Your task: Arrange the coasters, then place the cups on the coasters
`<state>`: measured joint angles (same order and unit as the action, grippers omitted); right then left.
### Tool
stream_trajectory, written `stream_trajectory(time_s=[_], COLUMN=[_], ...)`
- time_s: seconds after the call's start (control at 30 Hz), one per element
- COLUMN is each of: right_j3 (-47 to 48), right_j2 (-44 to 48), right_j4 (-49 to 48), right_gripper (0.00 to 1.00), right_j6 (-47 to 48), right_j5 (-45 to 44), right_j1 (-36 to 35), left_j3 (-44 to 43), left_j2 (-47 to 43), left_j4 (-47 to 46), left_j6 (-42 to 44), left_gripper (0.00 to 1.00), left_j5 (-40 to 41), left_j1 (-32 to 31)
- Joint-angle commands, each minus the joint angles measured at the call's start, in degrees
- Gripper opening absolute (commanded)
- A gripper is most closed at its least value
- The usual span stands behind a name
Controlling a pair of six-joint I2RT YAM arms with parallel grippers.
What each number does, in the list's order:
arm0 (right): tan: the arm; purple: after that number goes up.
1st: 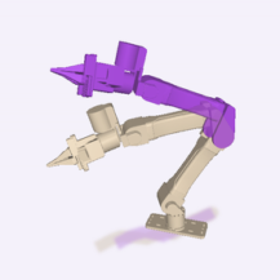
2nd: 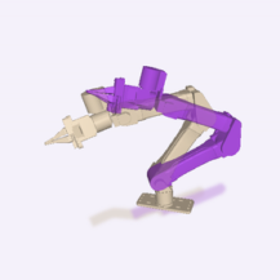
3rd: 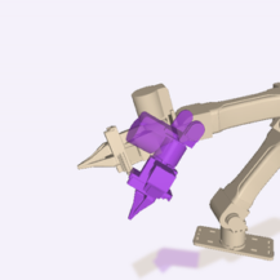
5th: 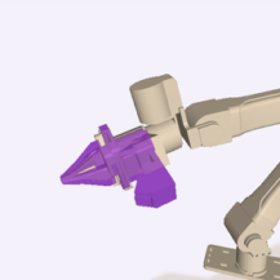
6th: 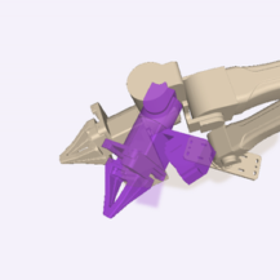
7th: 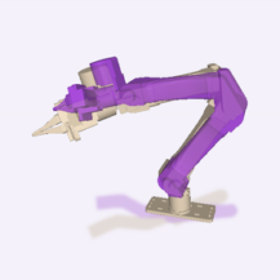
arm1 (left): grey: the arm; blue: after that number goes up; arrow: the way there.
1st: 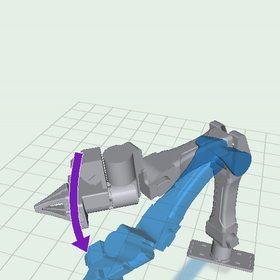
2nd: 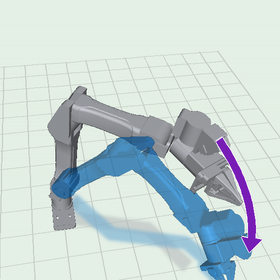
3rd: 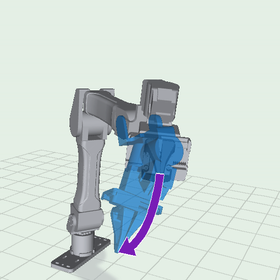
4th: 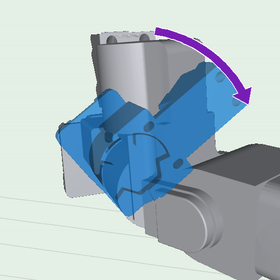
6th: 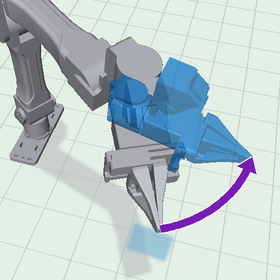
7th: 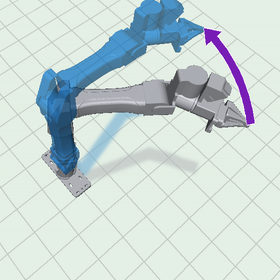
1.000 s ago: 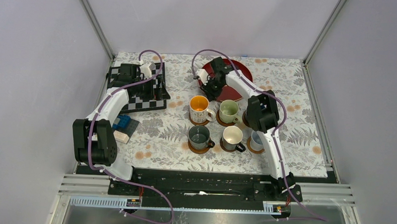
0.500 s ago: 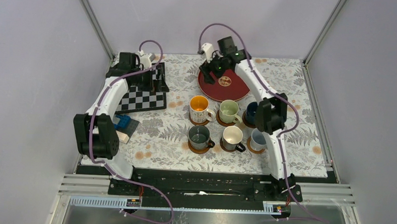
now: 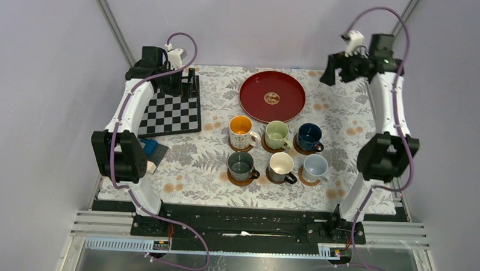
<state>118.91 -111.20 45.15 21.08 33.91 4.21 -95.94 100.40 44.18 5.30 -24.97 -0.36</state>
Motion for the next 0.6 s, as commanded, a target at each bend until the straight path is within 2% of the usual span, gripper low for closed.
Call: stream_trajectory(time_s=[0.0,0.13,0.27,0.4,0.57], right_j3=[-15.96,-28.44,-36.93,-40.53,-40.44], right_j2=[9.94,14.24,15.18,15.07,14.7], right_j4=[-4.99,-9.89,-14.25,-16.88,-16.84], right_gripper=[1.0,1.0,1.0,0.99,1.0], right_j6=[0.15,1.53,1.08,0.5,0.51], right_j5=[2.62,1.89,1.97,1.95,2.12], right_j1=[5.8,11.42,14.18,14.51,14.51], left_j3=[0.4,6.05,11.28,13.48,14.78], left_j2=[1.19,1.07,0.49,0.19,-1.07], left_j4=[-2.26,-5.19,-8.1,-9.32,-10.59], left_j6=[1.21,1.02,0.73,0.21,-0.54], left_gripper=[0.99,0.99,0.99,0.99,0.99], left_j5=[2.11,2.53,2.49,2.31,3.08], left_j1=[0.27,1.74,2.97,4.02,4.46])
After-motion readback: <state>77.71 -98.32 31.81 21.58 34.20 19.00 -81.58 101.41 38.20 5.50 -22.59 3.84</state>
